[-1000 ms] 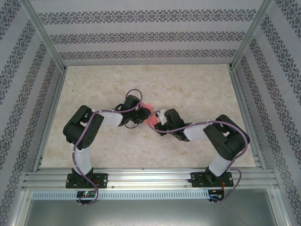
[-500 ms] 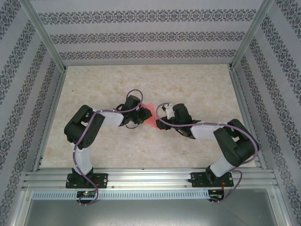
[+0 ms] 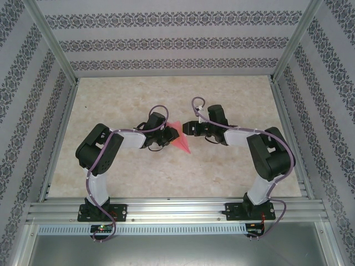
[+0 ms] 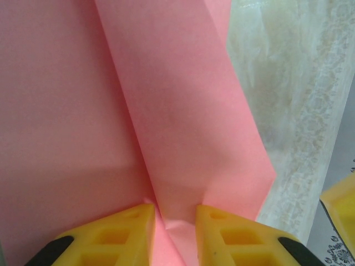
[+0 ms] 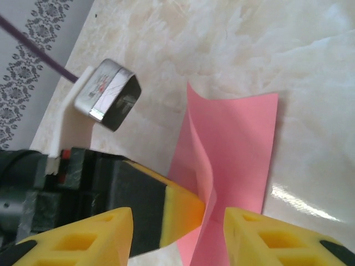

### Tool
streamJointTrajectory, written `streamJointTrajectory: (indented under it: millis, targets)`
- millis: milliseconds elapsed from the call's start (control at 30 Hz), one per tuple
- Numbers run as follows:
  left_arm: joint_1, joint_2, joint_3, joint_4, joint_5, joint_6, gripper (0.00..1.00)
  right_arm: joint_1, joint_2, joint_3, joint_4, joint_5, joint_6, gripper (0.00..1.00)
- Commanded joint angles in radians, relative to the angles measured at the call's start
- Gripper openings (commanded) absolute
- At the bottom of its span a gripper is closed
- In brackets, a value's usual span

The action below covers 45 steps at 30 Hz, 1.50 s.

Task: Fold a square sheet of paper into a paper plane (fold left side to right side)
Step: Fourth fold the wing at the center of the table.

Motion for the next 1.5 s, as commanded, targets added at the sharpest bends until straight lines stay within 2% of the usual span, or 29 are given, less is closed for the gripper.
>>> streamJointTrajectory:
  millis: [0,900,1033,1300,1467]
  targets:
    - [-0.016,0.002,0.020,-0.016,-0.018,0.001,0.27,-0.007,0.047,0.049,-0.046,-0.053,0.012,0.47]
    - [-0.022,0.006,0.025,-0.028,-0.022,0.000,0.26,0.006,0.186,0.148,-0.098,-0.038,-0.004,0.33]
    - [-0.021,0.006,0.026,-0.029,-0.021,0.002,0.26,0.009,0.187,0.152,-0.105,-0.040,-0.010,0.28]
    - [-0.021,0.006,0.026,-0.035,-0.022,0.005,0.26,0.008,0.201,0.172,-0.129,-0.039,-0.029,0.07]
    - [-0.022,0.006,0.027,-0.038,-0.021,0.006,0.26,0.008,0.215,0.193,-0.166,-0.017,-0.049,0.04]
